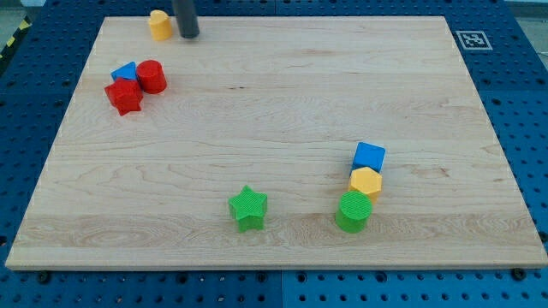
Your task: Place the green star to the top center of the board
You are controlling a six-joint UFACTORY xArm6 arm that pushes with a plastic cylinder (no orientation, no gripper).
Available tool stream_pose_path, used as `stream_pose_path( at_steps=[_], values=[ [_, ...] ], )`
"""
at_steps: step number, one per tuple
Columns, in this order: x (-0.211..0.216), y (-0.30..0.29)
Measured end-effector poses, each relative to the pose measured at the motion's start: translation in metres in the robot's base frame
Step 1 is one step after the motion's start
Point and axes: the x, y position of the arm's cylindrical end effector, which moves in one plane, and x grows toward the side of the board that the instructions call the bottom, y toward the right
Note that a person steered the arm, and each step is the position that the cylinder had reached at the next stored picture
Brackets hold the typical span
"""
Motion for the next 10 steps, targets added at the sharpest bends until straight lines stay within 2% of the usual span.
stream_pose_path(
  at_steps=[1,2,3,4,5,6,7,8,10],
  values=[
    [0.086,0.058],
    [0.178,0.072],
    [0.207,0.071],
    [0.207,0.071],
    [0.218,0.029],
    [0.271,-0.013],
    [0.343,-0.016],
    [0.37,0.013],
    [0.36,0.038]
  ],
)
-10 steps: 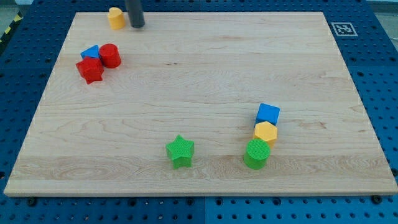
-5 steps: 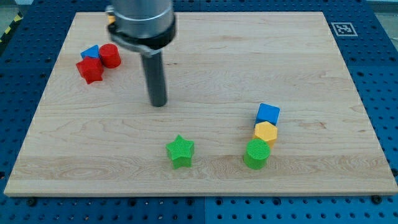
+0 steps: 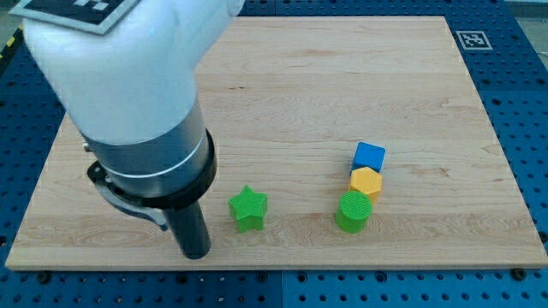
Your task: Place the green star to the top center of the board
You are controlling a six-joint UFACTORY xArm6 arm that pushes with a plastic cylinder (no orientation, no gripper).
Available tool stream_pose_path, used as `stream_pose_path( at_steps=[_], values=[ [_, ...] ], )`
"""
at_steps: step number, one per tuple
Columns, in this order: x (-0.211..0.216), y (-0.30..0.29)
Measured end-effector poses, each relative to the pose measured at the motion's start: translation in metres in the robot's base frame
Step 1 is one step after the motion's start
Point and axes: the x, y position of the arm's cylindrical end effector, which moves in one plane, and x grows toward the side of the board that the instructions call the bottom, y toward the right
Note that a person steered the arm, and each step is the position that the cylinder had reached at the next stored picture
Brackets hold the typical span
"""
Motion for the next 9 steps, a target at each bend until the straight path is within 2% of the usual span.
stream_pose_path(
  at_steps=[2,4,6,7,8,9],
  values=[
    [-0.032,0.051],
    [-0.035,0.116],
    [-0.079,0.104],
    [-0.079,0.064],
    [-0.089,0.052],
    [-0.121,0.057]
  ],
)
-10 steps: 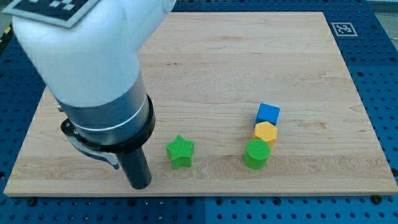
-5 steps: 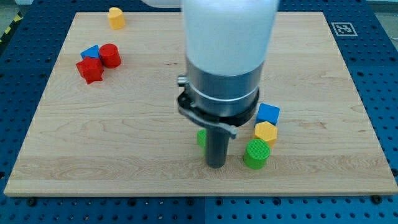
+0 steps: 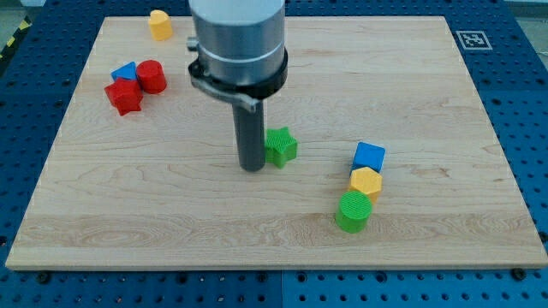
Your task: Place the green star to the top center of the board
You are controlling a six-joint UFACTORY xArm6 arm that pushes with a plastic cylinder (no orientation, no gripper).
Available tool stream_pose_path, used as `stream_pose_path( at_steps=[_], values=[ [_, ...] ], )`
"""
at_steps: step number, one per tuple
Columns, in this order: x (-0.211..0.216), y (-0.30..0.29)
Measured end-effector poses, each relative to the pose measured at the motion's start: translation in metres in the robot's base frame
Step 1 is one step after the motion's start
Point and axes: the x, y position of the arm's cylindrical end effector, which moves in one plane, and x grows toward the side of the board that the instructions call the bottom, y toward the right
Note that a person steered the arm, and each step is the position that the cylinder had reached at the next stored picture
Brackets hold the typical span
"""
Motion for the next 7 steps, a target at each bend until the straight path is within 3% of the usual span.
stream_pose_path(
  at_steps=[1,3,5,7],
  values=[
    [-0.03,0.009],
    [0.012,0.071],
    [0.002,0.113],
    [-0.02,0.109]
  ],
)
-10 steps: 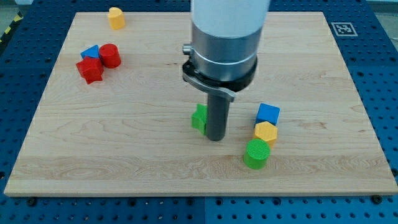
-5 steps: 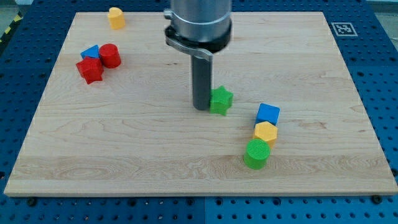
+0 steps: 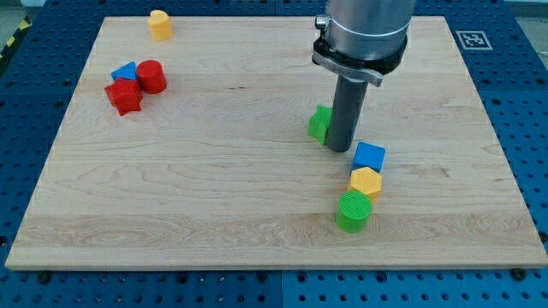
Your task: Place the green star to the top center of the board
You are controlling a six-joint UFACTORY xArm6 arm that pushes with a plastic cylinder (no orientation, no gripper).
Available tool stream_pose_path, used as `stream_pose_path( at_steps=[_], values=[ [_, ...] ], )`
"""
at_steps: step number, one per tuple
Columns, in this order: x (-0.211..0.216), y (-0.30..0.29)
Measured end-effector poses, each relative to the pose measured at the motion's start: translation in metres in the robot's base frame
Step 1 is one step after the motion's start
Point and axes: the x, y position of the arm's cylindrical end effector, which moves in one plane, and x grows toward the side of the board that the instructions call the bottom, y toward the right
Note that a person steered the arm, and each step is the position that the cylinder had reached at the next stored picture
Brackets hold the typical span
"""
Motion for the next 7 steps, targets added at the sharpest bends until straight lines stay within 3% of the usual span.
stream_pose_path(
  at_steps=[3,5,7],
  values=[
    [-0.045,-0.038],
    [-0.045,-0.039],
    [-0.091,-0.04]
  ],
)
